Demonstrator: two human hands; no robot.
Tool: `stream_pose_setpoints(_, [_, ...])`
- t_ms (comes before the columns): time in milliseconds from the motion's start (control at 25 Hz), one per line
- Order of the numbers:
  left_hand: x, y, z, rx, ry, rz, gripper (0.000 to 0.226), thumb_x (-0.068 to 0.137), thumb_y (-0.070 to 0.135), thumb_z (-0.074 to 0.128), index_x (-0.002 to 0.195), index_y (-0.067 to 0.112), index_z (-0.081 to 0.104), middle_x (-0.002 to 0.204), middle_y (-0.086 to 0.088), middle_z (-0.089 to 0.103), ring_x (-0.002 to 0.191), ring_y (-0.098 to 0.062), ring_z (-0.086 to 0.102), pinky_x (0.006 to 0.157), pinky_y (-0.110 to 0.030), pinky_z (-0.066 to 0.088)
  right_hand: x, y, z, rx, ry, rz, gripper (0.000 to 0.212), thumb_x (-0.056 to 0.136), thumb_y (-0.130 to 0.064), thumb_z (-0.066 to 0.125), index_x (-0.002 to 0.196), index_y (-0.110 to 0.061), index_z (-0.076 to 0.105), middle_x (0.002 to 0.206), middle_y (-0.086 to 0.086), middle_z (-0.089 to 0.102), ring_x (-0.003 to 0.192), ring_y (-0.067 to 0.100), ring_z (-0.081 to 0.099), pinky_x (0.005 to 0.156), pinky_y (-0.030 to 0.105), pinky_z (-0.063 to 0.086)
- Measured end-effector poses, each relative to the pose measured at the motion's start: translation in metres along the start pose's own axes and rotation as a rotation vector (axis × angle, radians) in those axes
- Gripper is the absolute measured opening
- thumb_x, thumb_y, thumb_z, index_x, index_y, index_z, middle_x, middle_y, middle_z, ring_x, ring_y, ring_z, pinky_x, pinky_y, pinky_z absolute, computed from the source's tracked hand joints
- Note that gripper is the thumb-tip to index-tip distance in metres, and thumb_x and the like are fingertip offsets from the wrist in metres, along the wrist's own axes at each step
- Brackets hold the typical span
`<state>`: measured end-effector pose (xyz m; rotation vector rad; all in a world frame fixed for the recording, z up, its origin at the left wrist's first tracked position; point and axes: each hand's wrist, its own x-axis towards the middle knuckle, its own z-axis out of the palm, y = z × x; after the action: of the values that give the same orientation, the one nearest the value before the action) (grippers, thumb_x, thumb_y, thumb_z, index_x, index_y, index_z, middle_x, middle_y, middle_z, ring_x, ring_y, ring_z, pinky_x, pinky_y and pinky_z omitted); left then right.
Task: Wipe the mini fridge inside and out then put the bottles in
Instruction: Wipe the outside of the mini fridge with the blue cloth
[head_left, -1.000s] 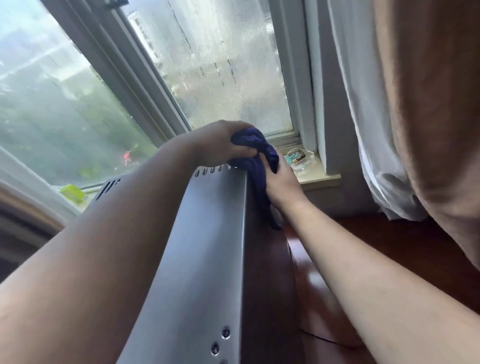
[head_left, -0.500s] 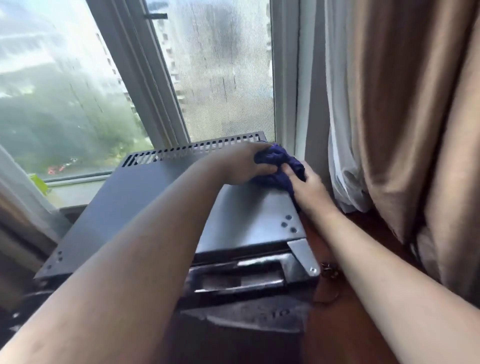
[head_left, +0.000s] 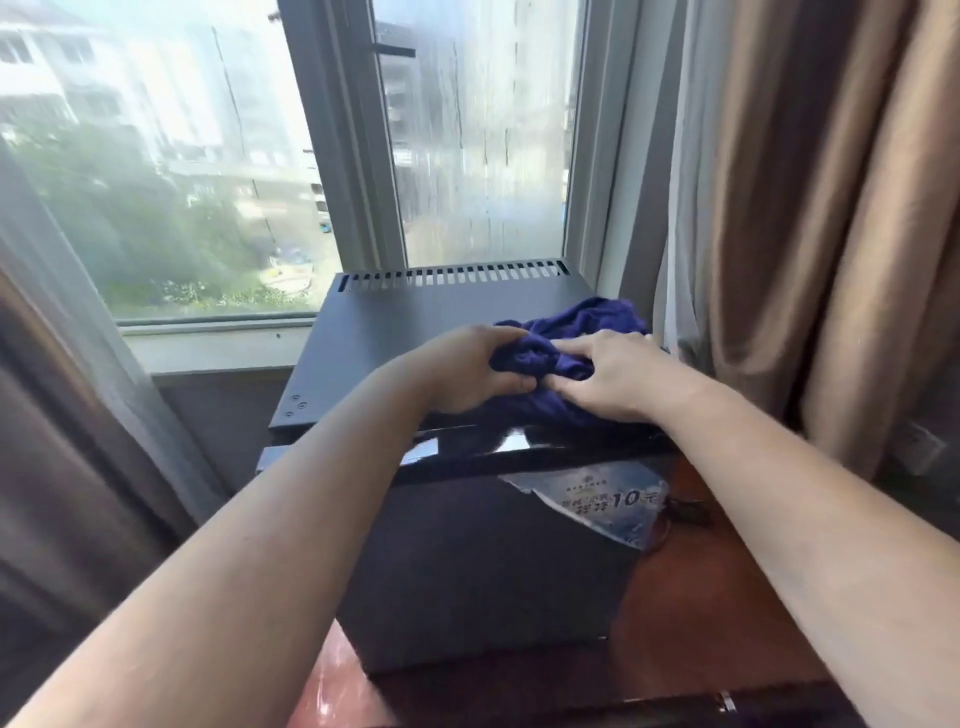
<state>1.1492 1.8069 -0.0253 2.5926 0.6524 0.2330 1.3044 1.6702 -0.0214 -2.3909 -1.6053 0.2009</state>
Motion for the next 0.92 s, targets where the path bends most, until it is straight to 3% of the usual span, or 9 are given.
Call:
stream_pose_setpoints(160, [-0.045, -0.045, -0.019, -0.043, 0.09, -0.114, 0.063, 0.091, 0.046, 0.072, 0.149, 0.035, 0.051, 0.136, 0.004, 0.067, 0.121, -0.02, 0.062, 0.102, -0.032, 0.044, 0.019, -0.061, 0.025, -0.148, -0.082, -0.087, 0.06, 0.1, -0.056, 0.041, 0.157, -0.045, 0.025, 0.162, 0.006, 0.037, 0.15, 0.031, 0.03, 0.122, 0.064, 0.005])
stream_pose_setpoints(320, [-0.07, -0.088, -0.04, -0.077, 0.142, -0.194, 0.058, 0.092, 0.044, 0.072, 0.146, 0.036, 0.053, 0.125, 0.009, 0.069, 0.113, -0.017, 0.063, 0.09, -0.026, 0.039, 0.049, -0.109, 0.045, -0.181, -0.097, -0.185, 0.061, 0.101, -0.056, 0.039, 0.158, -0.042, 0.023, 0.162, 0.011, 0.034, 0.147, 0.034, 0.033, 0.121, 0.062, 0.012])
stream_pose_setpoints(560, [-0.041, -0.137, -0.063, -0.048, 0.18, -0.256, 0.046, 0.094, 0.041, 0.07, 0.138, 0.041, 0.06, 0.107, 0.008, 0.068, 0.101, -0.016, 0.061, 0.088, -0.027, 0.04, 0.123, -0.132, 0.057, -0.157, -0.121, -0.251, 0.059, 0.101, -0.056, 0.038, 0.157, -0.044, 0.023, 0.16, 0.009, 0.039, 0.145, 0.036, 0.037, 0.119, 0.061, 0.022])
stream_pose_setpoints(720, [0.001, -0.173, -0.085, -0.066, 0.181, -0.278, 0.035, 0.095, 0.031, 0.07, 0.129, 0.035, 0.067, 0.108, 0.006, 0.073, 0.1, -0.016, 0.066, 0.084, -0.023, 0.044, 0.191, -0.144, 0.066, -0.174, -0.122, -0.291, 0.057, 0.103, -0.052, 0.035, 0.158, -0.041, 0.022, 0.164, 0.011, 0.032, 0.152, 0.032, 0.024, 0.121, 0.062, 0.012])
stream_pose_setpoints(840, [0.032, -0.194, -0.102, -0.038, 0.173, -0.322, 0.034, 0.095, 0.029, 0.07, 0.129, 0.032, 0.068, 0.11, 0.004, 0.073, 0.1, -0.015, 0.065, 0.075, -0.019, 0.042, 0.239, -0.152, 0.065, -0.225, -0.122, -0.326, 0.054, 0.102, -0.052, 0.035, 0.155, -0.041, 0.027, 0.157, 0.008, 0.044, 0.147, 0.033, 0.033, 0.12, 0.064, 0.011])
stream_pose_setpoints(920, [0.051, -0.206, -0.114, -0.003, 0.139, -0.347, 0.036, 0.095, 0.03, 0.071, 0.13, 0.03, 0.068, 0.112, 0.002, 0.074, 0.102, -0.017, 0.066, 0.082, -0.024, 0.044, 0.267, -0.157, 0.062, -0.28, -0.118, -0.338, 0.054, 0.1, -0.054, 0.038, 0.152, -0.039, 0.034, 0.152, 0.011, 0.047, 0.143, 0.035, 0.037, 0.119, 0.066, 0.007])
